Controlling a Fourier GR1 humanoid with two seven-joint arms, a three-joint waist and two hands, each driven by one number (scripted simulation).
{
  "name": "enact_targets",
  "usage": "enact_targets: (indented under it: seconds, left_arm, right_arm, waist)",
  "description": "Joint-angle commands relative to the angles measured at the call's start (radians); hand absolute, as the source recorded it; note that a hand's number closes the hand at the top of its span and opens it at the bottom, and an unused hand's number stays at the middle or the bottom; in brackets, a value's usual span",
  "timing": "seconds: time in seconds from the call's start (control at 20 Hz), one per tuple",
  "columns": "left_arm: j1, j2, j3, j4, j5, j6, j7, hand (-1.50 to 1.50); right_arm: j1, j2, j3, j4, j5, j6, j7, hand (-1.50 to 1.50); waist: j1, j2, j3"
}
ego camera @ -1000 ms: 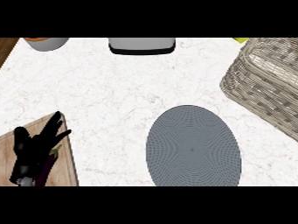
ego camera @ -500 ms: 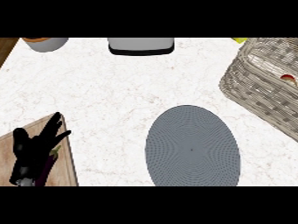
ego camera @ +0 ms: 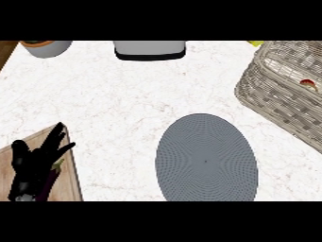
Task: Pick the cupcake from the placemat and place it in the basket
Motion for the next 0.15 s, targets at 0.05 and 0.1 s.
enact_targets:
  seconds: [0.05, 0.1]
  left_arm:
    - [0.055, 0.013, 0.031, 0.07, 0.03, -0.03, 0.029, 0.0]
    - [0.067, -0.025, -0.004, 0.089, -0.012, 0.005, 0.007, 0.0]
  right_arm:
    - [0.134, -0.033, -0.08, -0.16, -0.058, 0.072, 0.046, -1.5]
    - [0.184, 0.016, -0.074, -0.266, -0.078, 0.074, 0.05, -1.5]
  waist:
    - [-0.007, 0.011, -0.015]
    - [-0.021, 0.008, -0.015]
